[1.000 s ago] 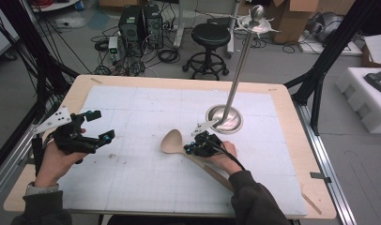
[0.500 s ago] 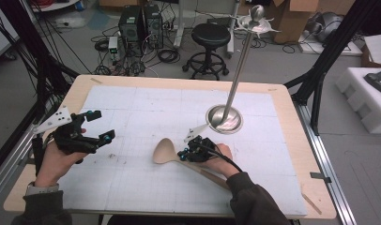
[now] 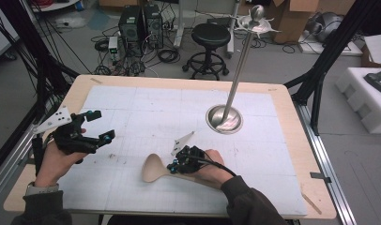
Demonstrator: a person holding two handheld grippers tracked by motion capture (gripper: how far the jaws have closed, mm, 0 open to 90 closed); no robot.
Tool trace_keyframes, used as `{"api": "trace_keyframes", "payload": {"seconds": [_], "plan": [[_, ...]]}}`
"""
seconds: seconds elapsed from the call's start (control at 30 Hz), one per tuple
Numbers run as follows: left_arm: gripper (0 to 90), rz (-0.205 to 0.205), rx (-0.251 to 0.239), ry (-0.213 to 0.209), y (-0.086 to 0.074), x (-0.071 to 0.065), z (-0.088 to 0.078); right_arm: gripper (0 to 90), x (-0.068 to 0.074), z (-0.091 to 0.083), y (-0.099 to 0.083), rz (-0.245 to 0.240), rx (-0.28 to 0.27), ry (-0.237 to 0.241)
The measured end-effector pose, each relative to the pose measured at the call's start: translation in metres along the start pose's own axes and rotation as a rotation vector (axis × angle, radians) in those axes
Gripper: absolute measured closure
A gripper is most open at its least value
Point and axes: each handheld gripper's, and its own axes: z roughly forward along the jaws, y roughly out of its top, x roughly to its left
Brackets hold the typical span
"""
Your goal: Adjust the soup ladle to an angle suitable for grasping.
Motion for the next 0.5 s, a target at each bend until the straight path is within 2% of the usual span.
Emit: {"api": "trace_keyframes", "payload": {"seconds": [0.2, 0.27, 0.33, 0.5], "plan": [[2.6, 0.001, 0.0, -0.002, 0.0, -0.001, 0.001, 90.0, 0.003, 0.001, 0.001, -0.025, 0.002, -0.011], [2.6, 0.001, 0.001, -0.002, 0.0, -0.001, 0.001, 90.0, 0.004, -0.001, 0.002, -0.031, -0.009, -0.031], [2.6, 0.005, 0.004, -0.004, 0.0, -0.001, 0.001, 90.0, 0.004, -0.005, 0.003, -0.03, -0.029, -0.039], [2.6, 0.004, 0.002, -0.004, 0.0, -0.001, 0.001, 90.0, 0.007, -0.029, 0.0, -0.008, -0.113, -0.076]]}}
